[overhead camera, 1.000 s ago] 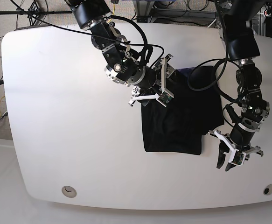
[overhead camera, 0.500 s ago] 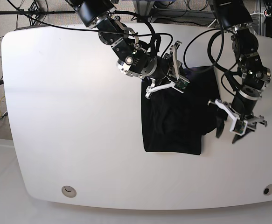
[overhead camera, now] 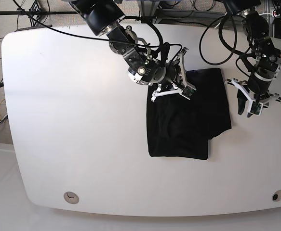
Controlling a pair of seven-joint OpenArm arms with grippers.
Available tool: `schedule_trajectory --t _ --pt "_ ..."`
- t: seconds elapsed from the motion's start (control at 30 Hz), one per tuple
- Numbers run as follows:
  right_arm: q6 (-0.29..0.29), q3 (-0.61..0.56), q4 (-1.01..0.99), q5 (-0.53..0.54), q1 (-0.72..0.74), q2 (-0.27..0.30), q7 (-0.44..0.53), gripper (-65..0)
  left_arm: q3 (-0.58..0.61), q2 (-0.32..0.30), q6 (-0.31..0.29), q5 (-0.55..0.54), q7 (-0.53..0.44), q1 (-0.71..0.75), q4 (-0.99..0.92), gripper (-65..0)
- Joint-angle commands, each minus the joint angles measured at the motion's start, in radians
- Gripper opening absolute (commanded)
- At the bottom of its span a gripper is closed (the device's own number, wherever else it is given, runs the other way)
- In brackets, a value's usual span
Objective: Fold the T-shirt properly
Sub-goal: 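Drag the bundle with the right gripper to straighten it, left gripper withdrawn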
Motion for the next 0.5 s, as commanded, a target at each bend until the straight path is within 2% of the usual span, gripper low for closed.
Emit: schedule_trajectory --t 0.0,0.47 --pt "0.001 0.002 -0.037 0.002 0.026 -0.014 0.059 -65.0 -0.028 -0.009 -0.005 -0.013 0.007 -0.012 0.017 -50.2" --pt "-0.005 0.010 -0.284 0.010 0.099 -0.020 0.226 -65.0 -0.096 -0.011 -0.005 -0.009 0.021 -0.006 0.017 -50.2"
